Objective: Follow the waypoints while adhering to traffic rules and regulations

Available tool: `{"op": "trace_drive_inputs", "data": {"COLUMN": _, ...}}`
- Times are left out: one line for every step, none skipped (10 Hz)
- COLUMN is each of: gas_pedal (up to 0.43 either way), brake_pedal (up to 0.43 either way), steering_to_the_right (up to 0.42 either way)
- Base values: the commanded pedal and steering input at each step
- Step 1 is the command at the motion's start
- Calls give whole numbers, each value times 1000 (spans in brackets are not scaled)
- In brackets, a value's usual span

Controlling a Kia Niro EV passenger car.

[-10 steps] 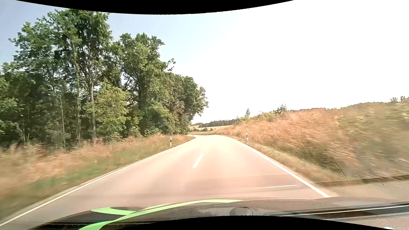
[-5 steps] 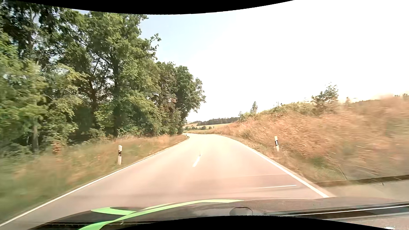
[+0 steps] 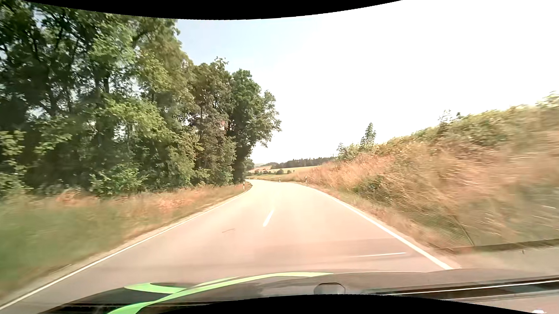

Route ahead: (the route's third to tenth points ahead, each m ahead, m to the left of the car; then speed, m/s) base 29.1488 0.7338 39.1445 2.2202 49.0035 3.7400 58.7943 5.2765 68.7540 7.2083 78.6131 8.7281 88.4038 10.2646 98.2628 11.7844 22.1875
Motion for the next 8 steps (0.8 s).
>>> {"op": "trace_drive_inputs", "data": {"gas_pedal": 268, "brake_pedal": 0, "steering_to_the_right": -13}}
{"op": "trace_drive_inputs", "data": {"gas_pedal": 268, "brake_pedal": 0, "steering_to_the_right": -16}}
{"op": "trace_drive_inputs", "data": {"gas_pedal": 268, "brake_pedal": 0, "steering_to_the_right": -20}}
{"op": "trace_drive_inputs", "data": {"gas_pedal": 280, "brake_pedal": 0, "steering_to_the_right": -22}}
{"op": "trace_drive_inputs", "data": {"gas_pedal": 280, "brake_pedal": 0, "steering_to_the_right": -24}}
{"op": "trace_drive_inputs", "data": {"gas_pedal": 280, "brake_pedal": 0, "steering_to_the_right": -25}}
{"op": "trace_drive_inputs", "data": {"gas_pedal": 280, "brake_pedal": 0, "steering_to_the_right": -25}}
{"op": "trace_drive_inputs", "data": {"gas_pedal": 299, "brake_pedal": 0, "steering_to_the_right": -25}}
